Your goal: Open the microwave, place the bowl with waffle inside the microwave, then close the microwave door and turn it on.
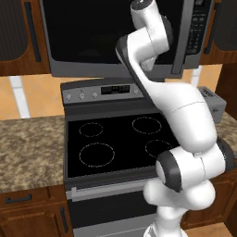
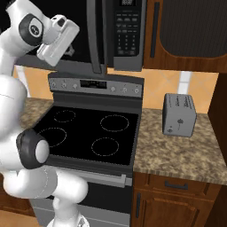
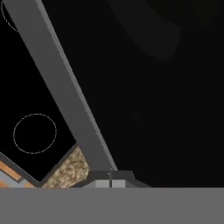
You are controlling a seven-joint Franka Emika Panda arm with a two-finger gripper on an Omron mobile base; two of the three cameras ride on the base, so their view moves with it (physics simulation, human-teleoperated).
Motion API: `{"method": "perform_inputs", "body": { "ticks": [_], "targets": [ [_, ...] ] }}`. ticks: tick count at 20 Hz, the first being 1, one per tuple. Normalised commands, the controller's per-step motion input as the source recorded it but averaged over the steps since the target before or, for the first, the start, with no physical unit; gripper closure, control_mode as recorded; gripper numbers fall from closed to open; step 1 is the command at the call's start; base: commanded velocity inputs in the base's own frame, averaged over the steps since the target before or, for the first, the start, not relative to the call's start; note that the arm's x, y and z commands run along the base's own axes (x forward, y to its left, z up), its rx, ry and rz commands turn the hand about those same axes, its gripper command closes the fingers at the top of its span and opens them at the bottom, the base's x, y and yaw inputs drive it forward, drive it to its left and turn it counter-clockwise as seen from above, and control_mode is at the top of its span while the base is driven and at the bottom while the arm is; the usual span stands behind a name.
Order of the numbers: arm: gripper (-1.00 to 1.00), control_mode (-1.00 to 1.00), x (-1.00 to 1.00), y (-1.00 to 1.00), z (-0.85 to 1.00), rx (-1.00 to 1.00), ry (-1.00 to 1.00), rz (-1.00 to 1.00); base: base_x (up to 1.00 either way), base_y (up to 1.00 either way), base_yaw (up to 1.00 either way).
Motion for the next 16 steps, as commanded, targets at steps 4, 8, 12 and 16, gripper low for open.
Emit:
{"method": "perform_inputs", "body": {
  "ticks": [4,8,12,16],
  "targets": [
    [1.00,-1.00,1.00,-0.58,-0.58,0.02,0.00,0.51,0.00,0.00,0.00],
    [1.00,-1.00,1.00,-0.22,-0.64,0.00,-0.01,0.57,0.00,0.00,0.00],
    [1.00,-1.00,1.00,-0.01,-0.66,0.00,-0.11,0.58,0.00,0.00,0.00],
    [1.00,-1.00,0.85,0.00,-0.68,0.00,-0.36,0.55,0.00,0.00,0.00]
  ]
}}
